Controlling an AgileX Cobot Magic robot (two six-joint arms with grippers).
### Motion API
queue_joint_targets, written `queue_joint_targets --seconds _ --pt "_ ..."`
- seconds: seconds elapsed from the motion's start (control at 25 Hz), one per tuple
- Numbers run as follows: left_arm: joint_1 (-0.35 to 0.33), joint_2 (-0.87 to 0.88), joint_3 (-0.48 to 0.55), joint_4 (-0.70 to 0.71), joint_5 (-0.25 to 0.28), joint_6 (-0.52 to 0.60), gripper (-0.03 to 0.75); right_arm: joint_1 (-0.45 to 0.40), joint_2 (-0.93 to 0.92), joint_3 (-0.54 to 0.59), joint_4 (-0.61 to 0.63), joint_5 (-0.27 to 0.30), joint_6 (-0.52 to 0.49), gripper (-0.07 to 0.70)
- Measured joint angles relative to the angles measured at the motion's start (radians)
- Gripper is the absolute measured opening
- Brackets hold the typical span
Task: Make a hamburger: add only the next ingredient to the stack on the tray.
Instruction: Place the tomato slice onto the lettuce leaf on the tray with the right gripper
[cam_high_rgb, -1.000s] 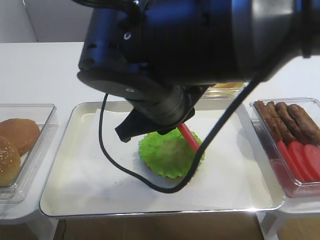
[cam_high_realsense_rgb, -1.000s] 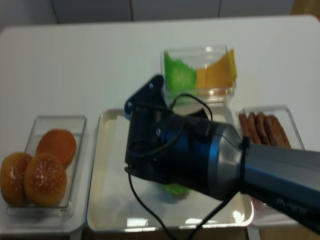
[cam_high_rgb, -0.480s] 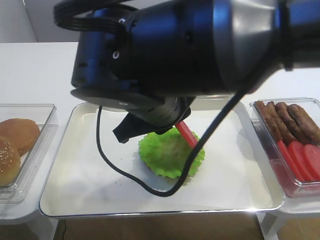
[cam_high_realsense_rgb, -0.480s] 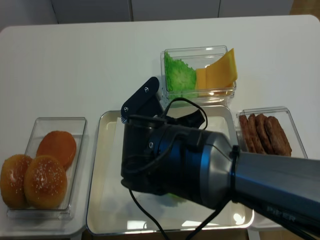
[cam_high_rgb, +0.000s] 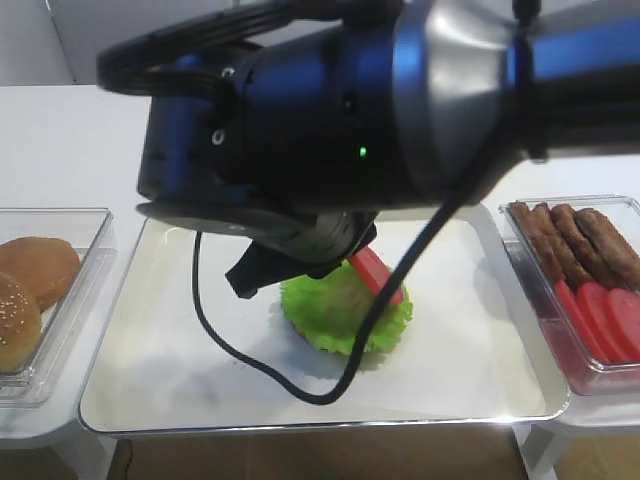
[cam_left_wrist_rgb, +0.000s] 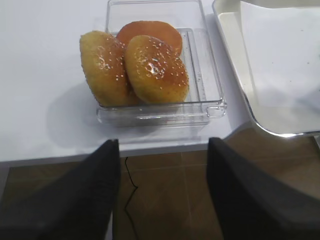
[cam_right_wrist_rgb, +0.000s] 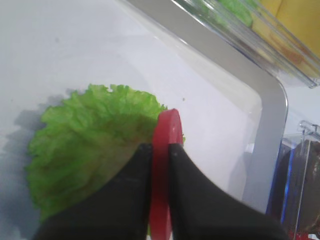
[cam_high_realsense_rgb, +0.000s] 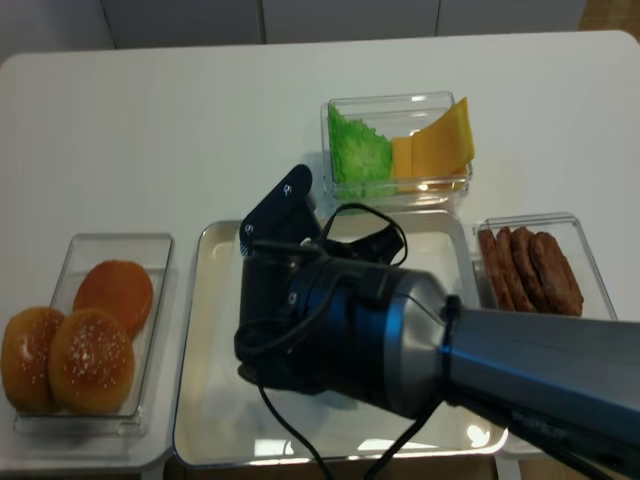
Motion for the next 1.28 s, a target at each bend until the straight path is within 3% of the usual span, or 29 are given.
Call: queue_joint_targets --seconds 0.68,1.04,1.28 --pt "0.000 0.000 0.000 0.000 -0.002 0.000 0.409 0.002 0.008 -0.002 0.004 -0.001 -0.002 0.090" --pt "0.000 0.000 0.000 0.000 -0.002 0.000 0.409 0.002 0.008 -0.002 0.015 -0.001 0.004 0.320" --pt "0.000 0.000 0.000 0.000 -0.002 0.000 0.409 0.002 0.008 -0.002 0.019 -0.001 0.004 0.389"
